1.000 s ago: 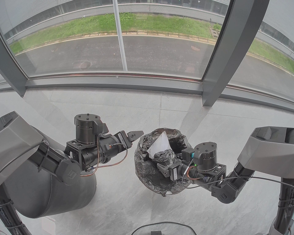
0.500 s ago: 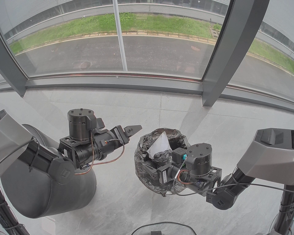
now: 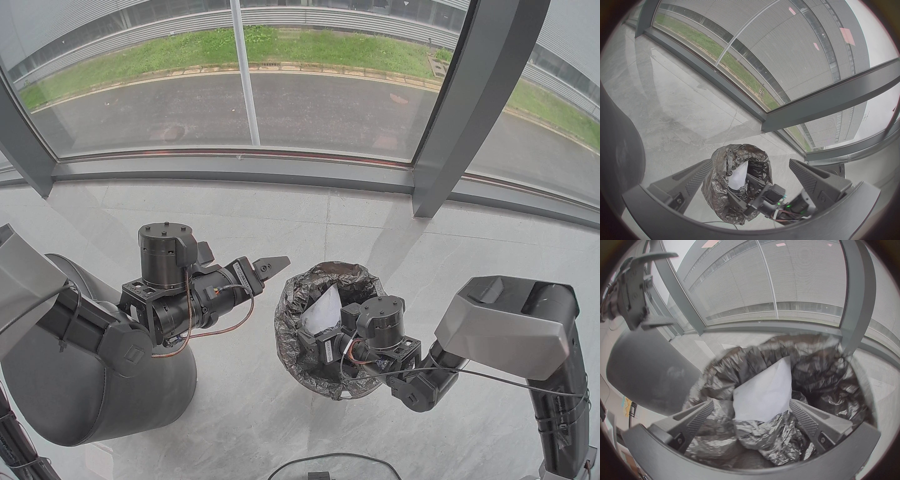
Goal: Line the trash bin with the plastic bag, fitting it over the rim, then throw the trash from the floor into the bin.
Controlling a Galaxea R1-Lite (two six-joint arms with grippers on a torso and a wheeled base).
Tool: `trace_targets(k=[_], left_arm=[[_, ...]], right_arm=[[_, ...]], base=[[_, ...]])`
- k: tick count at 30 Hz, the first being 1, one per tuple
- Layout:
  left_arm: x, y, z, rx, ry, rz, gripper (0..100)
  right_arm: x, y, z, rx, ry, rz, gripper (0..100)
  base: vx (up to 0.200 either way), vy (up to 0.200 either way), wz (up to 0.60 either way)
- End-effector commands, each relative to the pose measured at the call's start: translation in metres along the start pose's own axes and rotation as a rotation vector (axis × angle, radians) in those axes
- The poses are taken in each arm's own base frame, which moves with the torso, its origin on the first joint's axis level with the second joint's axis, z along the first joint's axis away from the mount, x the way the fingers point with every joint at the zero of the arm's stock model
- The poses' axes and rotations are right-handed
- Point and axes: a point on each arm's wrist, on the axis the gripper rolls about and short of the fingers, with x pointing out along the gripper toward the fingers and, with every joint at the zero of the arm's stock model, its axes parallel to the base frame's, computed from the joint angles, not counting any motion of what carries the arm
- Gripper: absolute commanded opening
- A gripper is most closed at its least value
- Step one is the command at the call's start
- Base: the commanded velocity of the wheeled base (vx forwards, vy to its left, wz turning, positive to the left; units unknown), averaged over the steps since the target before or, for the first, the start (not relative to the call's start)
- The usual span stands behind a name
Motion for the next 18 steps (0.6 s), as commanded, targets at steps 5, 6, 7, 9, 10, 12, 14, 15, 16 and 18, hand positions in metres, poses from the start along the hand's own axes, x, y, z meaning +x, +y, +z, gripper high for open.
trace_targets(k=[5, 6, 7, 9, 10, 12, 14, 15, 16, 18], left_arm=[[0.000, 0.000, -0.001, 0.001, 0.003, 0.000, 100], [0.000, 0.000, -0.001, -0.001, 0.003, 0.000, 100], [0.000, 0.000, -0.001, 0.001, 0.003, 0.000, 100], [0.001, 0.000, -0.001, 0.001, 0.004, 0.001, 100], [0.001, 0.000, -0.001, -0.001, 0.004, 0.001, 100], [0.001, 0.000, -0.002, 0.000, 0.005, 0.000, 100], [0.001, 0.000, -0.002, 0.001, 0.005, 0.000, 100], [0.001, 0.000, -0.002, 0.000, 0.005, 0.000, 100], [0.001, 0.000, -0.002, 0.000, 0.005, 0.000, 100], [0.001, 0.000, -0.002, -0.001, 0.006, 0.001, 100]], right_arm=[[0.032, -0.016, -0.045, 0.001, 0.071, -0.039, 100], [0.032, -0.019, -0.044, 0.002, 0.071, -0.044, 100], [0.032, -0.021, -0.044, 0.003, 0.069, -0.048, 100], [0.035, -0.027, -0.041, 0.009, 0.064, -0.061, 100], [0.035, -0.027, -0.041, 0.009, 0.069, -0.063, 100], [0.036, -0.032, -0.039, 0.012, 0.070, -0.075, 100], [0.036, -0.032, -0.036, 0.015, 0.062, -0.076, 100], [0.035, -0.032, -0.034, 0.016, 0.056, -0.077, 100], [0.035, -0.032, -0.034, 0.016, 0.056, -0.077, 100], [0.033, -0.031, -0.023, 0.017, 0.030, -0.080, 100]], base=[[0.000, 0.000, 0.00], [0.000, 0.000, 0.00], [0.000, 0.000, 0.00], [0.000, 0.000, 0.00], [0.000, 0.000, 0.00], [0.000, 0.000, 0.00], [0.000, 0.000, 0.00], [0.000, 0.000, 0.00], [0.000, 0.000, 0.00], [0.000, 0.000, 0.00]])
